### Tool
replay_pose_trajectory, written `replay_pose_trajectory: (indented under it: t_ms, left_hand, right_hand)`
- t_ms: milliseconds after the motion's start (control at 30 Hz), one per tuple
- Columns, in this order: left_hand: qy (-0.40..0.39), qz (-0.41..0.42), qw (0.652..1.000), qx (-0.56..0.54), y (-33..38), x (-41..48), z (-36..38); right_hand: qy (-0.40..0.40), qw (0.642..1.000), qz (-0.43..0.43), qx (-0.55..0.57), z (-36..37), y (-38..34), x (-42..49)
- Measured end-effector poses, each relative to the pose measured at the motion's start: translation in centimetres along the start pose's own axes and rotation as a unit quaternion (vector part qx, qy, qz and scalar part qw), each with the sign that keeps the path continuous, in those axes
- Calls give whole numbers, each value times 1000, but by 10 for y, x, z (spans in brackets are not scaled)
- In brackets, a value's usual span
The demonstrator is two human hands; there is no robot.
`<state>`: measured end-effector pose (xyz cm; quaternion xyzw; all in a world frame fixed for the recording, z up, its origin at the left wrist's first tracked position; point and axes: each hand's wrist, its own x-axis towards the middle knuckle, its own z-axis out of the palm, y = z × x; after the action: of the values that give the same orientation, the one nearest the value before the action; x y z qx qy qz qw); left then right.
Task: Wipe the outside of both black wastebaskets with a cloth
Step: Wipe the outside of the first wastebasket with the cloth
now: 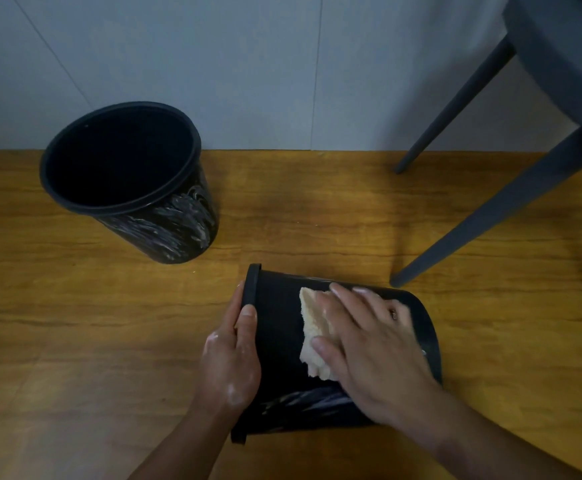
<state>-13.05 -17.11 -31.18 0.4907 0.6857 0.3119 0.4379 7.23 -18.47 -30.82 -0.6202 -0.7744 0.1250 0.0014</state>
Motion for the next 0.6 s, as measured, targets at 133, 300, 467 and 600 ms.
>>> replay_pose_trajectory:
  t_ms: [133,300,467,600]
  left_hand:
    - [4,-6,1000,1,-1,0,0]
    - [14,-6,999,28,-3,1,2]
    - [12,-2,1000,27,-2,-2,0]
    - [23,0,999,35,-5,-4,0]
  right_hand:
    - [40,999,-2,-27,-3,13,-3]
    - [49,997,-42,31,28,-21,10]
    - [64,992,-107,38,33,-55,26]
    - [40,994,-98,-6,35,-20,9]
